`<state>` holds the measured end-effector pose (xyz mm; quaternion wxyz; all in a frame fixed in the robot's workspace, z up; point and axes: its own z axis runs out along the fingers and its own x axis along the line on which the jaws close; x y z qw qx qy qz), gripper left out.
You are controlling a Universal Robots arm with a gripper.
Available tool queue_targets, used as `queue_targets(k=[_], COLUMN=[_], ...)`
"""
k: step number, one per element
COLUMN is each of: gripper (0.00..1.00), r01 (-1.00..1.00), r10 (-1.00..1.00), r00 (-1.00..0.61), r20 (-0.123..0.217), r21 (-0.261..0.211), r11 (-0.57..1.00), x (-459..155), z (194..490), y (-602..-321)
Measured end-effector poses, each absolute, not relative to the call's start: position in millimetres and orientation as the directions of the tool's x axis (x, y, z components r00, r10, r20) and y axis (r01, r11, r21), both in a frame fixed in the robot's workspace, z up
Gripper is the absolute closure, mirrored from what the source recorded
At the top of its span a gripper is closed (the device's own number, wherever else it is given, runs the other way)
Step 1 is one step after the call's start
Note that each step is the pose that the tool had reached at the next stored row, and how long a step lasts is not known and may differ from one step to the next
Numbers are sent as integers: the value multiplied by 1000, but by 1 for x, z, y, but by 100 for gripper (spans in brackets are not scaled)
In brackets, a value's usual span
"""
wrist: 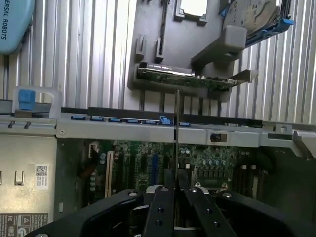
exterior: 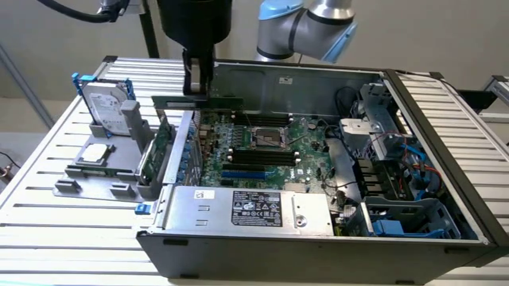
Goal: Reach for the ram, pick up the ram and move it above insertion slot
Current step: 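Pick up the ram and move it above insertion slot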
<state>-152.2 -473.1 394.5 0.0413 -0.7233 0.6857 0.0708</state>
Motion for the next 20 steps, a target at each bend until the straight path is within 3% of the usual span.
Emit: queue_targets(k=[14,20], gripper=[86,86], r01=[-998,-998], r10=[-986,-988], r00=[51,51], r20=[-159,-145], r21=[38,38], r11=[-57,-57], x=[-89,-73], z=[393,389], y=[-472,-460])
